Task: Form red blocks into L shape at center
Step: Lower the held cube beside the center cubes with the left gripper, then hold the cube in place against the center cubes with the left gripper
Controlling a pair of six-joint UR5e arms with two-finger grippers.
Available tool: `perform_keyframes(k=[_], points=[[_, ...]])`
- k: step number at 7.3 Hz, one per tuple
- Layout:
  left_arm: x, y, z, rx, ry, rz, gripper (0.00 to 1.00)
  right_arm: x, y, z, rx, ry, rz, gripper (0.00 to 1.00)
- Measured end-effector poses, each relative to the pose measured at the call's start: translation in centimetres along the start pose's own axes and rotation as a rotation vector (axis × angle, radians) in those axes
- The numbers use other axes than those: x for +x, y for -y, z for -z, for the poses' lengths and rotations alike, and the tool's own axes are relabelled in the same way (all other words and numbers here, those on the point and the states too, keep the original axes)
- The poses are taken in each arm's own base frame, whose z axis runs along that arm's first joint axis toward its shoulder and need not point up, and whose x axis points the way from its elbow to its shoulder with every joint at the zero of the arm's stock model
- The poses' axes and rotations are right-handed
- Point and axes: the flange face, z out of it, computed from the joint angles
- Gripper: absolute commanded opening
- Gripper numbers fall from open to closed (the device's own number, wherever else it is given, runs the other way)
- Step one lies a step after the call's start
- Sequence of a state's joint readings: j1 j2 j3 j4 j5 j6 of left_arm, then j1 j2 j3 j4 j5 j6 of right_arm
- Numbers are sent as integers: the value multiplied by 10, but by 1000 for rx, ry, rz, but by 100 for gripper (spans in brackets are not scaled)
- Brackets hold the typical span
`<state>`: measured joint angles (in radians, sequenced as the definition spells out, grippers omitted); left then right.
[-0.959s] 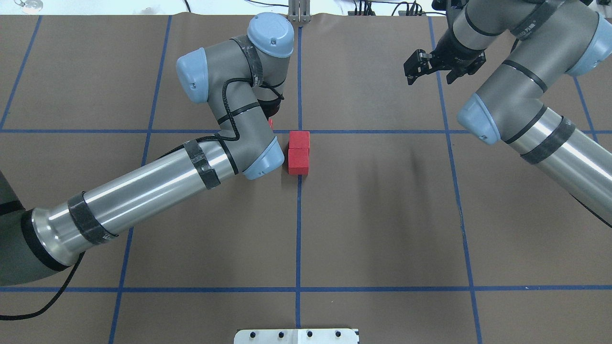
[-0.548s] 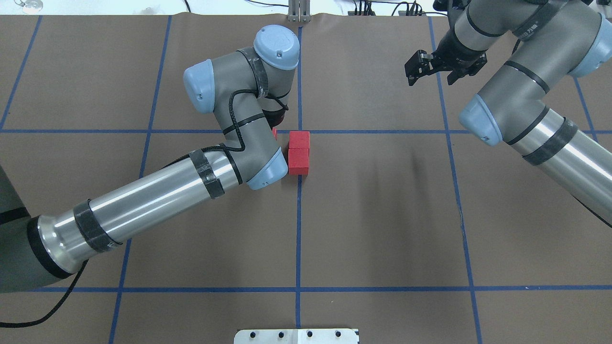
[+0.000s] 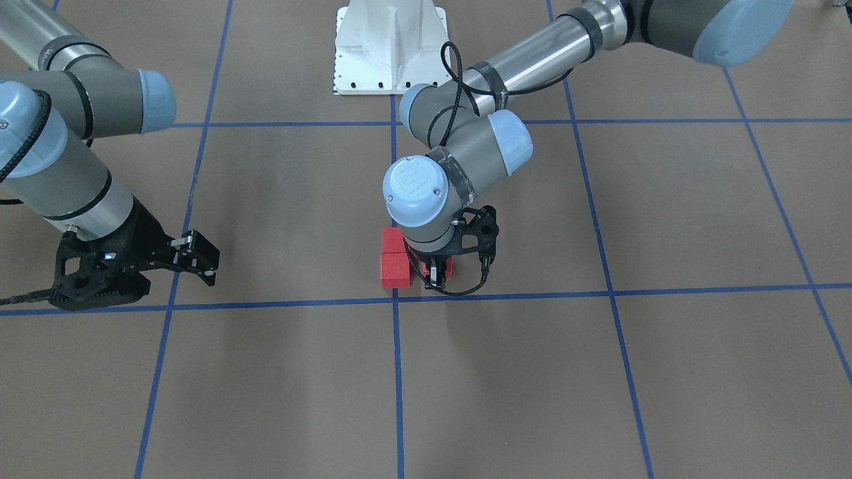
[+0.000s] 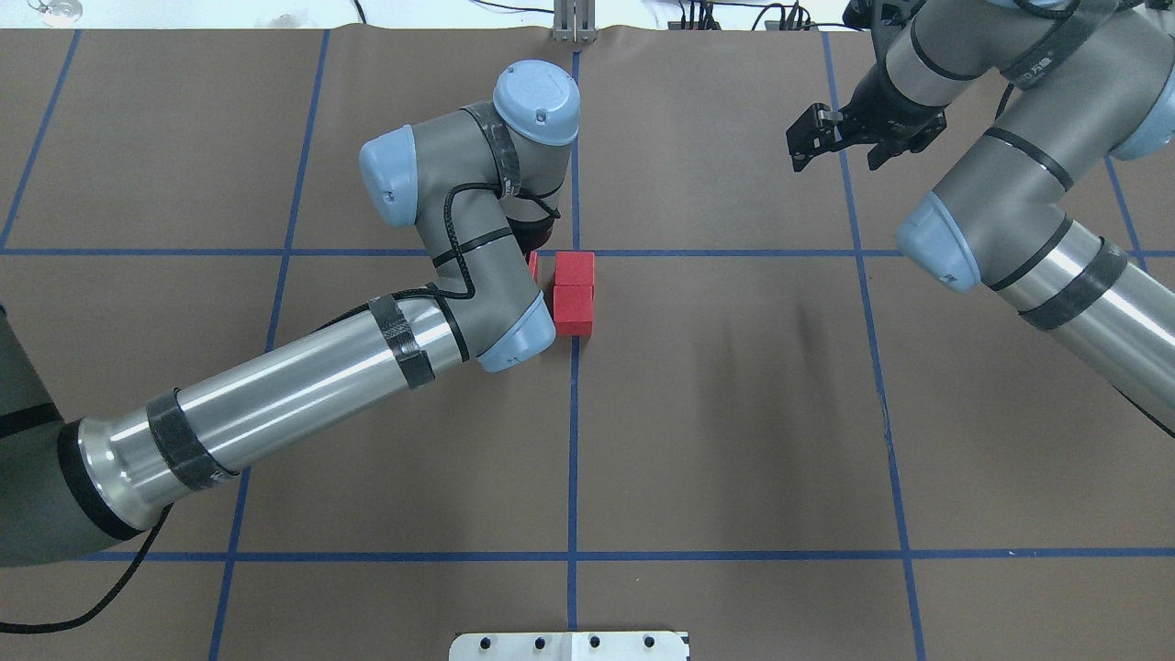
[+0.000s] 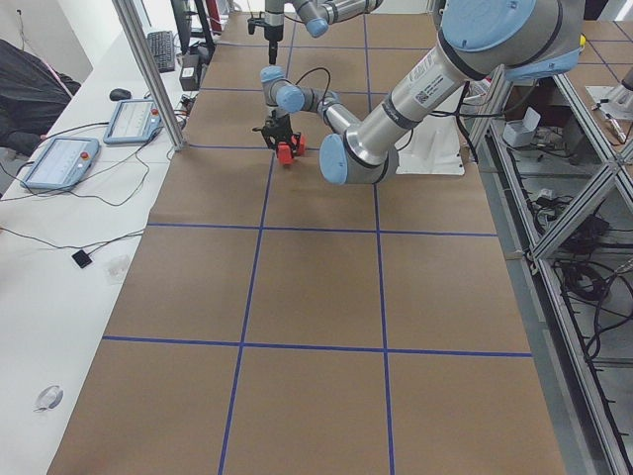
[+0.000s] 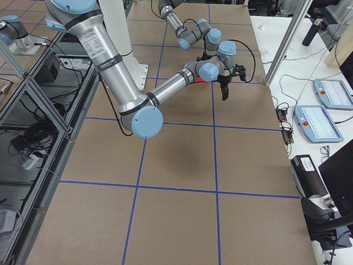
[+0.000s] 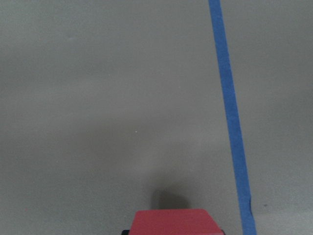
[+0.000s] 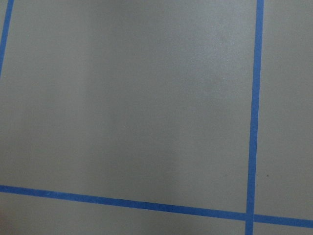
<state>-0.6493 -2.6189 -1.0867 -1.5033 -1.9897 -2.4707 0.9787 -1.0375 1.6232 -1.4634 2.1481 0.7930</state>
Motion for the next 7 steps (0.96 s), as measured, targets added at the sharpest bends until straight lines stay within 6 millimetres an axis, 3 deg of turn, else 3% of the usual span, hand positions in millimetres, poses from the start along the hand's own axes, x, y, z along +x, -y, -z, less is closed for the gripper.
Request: perform_keyframes(k=[3, 7], points=[[5, -1, 8, -29, -28, 12, 0, 1, -1, 0, 0, -1, -1, 99], [4, -5, 3, -41, -33, 3, 0, 1, -1, 0, 0, -1, -1, 99]])
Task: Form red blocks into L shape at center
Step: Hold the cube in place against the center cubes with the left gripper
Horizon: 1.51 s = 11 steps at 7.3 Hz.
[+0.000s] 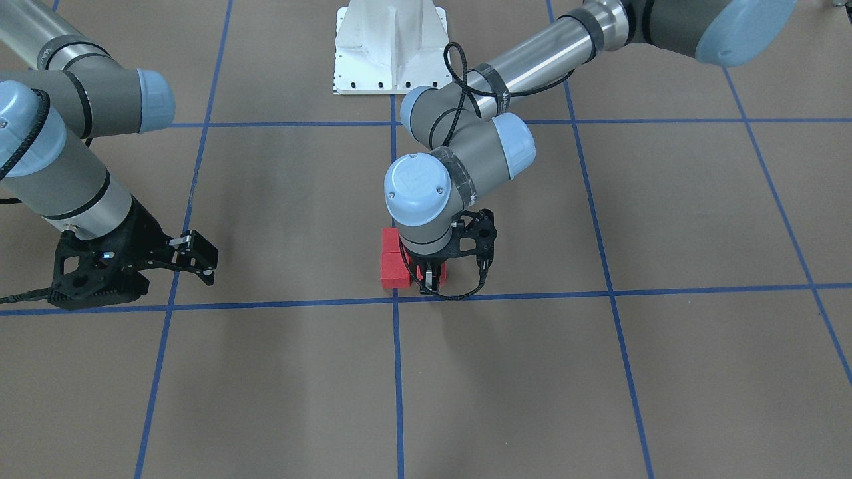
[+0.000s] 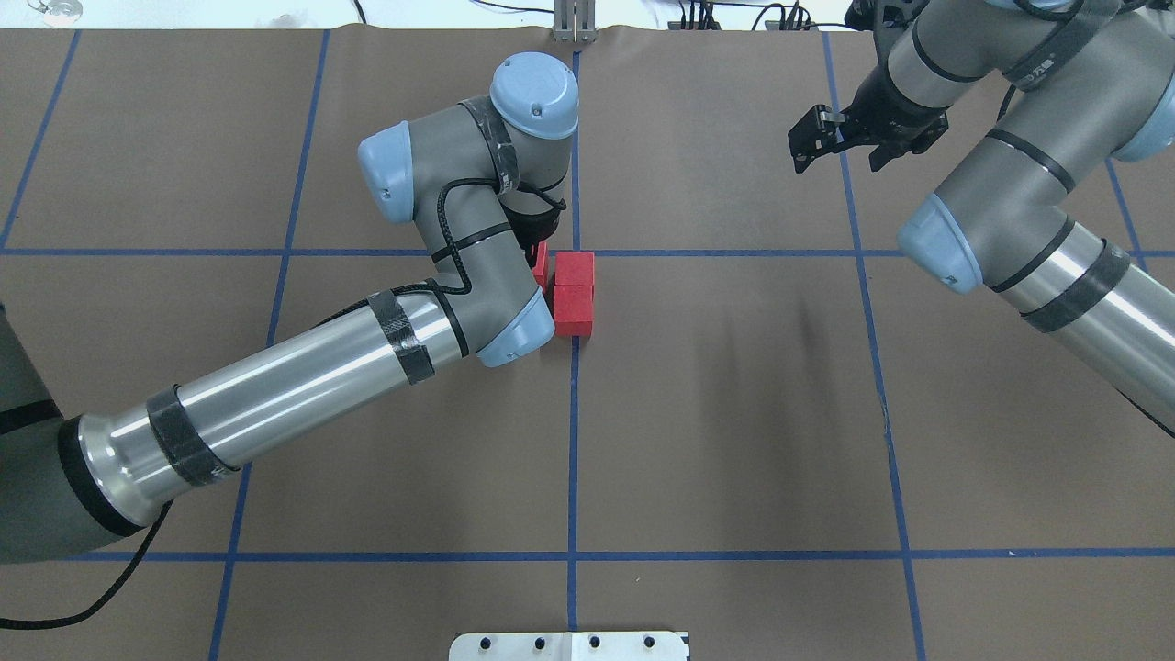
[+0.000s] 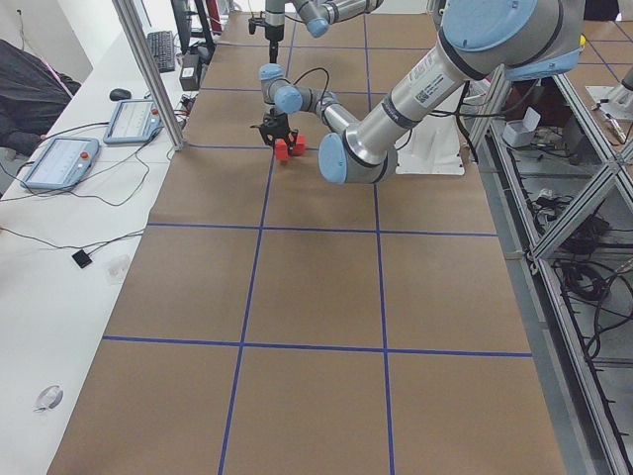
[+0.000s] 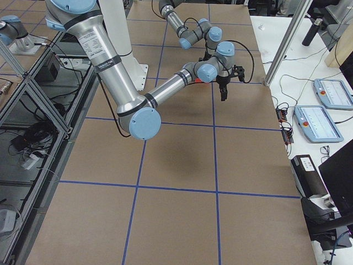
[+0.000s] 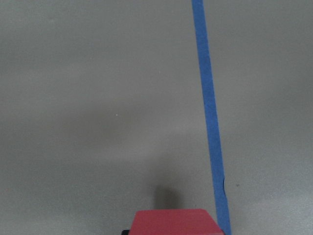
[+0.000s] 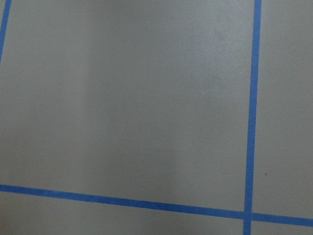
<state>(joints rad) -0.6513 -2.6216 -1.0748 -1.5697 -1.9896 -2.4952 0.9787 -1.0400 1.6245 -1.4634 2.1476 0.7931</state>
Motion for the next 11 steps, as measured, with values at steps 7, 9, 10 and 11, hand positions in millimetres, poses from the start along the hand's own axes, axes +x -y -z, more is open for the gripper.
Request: perform_keyframes(k=[7, 9, 10, 11], points=[[-3, -4, -5, -4, 0, -4, 0, 2, -1, -2, -3, -3, -2, 99], [-4, -5, -8, -9, -1, -1, 0, 3, -1, -2, -3, -3, -3, 99], [-5, -6, -9, -9, -1, -1, 0, 3, -1, -2, -4, -4, -3, 99], [-5, -6, -9, -10, -1, -1, 0, 3, -1, -2, -4, -4, -3, 99]])
